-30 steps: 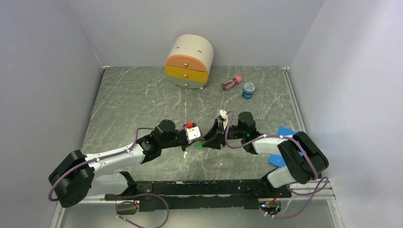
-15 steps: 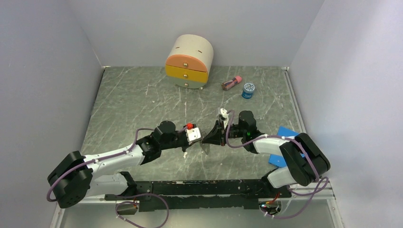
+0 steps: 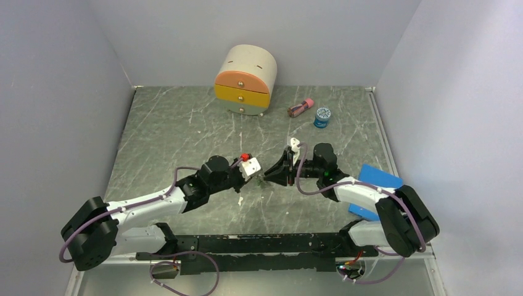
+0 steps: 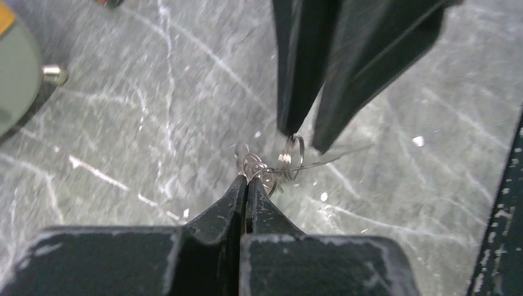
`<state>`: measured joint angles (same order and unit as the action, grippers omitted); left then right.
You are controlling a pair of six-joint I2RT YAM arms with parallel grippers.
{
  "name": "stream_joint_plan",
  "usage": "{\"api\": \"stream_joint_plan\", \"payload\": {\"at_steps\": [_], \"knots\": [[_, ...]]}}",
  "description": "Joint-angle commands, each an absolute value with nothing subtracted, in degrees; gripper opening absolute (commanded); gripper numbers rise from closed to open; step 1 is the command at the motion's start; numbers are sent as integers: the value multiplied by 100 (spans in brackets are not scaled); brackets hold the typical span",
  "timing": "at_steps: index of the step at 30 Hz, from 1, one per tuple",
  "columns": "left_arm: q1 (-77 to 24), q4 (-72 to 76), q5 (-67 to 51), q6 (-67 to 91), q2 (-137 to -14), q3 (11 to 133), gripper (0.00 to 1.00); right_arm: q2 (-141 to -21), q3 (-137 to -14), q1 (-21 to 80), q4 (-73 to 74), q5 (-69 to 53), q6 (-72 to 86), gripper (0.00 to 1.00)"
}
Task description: Put the keys on the keyring
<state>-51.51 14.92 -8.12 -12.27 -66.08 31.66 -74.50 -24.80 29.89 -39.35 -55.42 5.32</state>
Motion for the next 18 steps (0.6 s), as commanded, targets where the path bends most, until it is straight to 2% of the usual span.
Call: {"api": "stream_joint_plan", "payload": {"at_steps": [1, 4, 18], "knots": [[-5078, 1161, -257, -1108, -6491, 3137, 2, -7205, -2423, 2980, -4218, -5380, 505, 31], [-5085, 1216, -273, -1102, -6458, 3099, 3, -7202, -2279, 2979, -4548, -5315, 691, 38], [-5089, 1592, -625, -1369, -5910, 2837, 3, -7512, -2477, 2980, -5030, -5521, 1133, 40]]}}
